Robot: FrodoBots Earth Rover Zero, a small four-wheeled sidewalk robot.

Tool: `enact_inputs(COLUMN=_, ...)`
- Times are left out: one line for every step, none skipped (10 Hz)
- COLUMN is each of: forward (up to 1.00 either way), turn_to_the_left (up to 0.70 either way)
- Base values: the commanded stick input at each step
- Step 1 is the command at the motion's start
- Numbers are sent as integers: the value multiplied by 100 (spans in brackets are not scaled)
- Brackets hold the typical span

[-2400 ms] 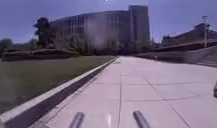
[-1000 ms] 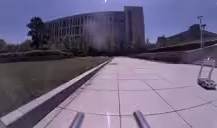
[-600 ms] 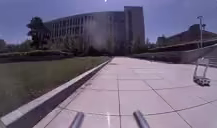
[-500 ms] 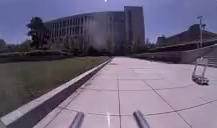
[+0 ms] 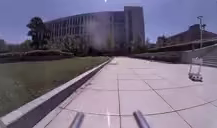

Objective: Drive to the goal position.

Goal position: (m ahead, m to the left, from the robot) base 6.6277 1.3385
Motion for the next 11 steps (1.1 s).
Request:
enact_inputs(forward=0, turn_to_the_left=0)
enact_inputs(forward=40, turn_to_the_left=-11)
enact_inputs(forward=100, turn_to_the_left=-27)
enact_inputs(forward=100, turn_to_the_left=-27)
enact_inputs(forward=100, turn_to_the_left=-27)
enact_inputs(forward=100, turn_to_the_left=-27)
enact_inputs(forward=100, turn_to_the_left=-27)
enact_inputs(forward=100, turn_to_the_left=-27)
enact_inputs(forward=100, turn_to_the_left=-27)
enact_inputs(forward=100, turn_to_the_left=-27)
enact_inputs(forward=100, turn_to_the_left=-25)
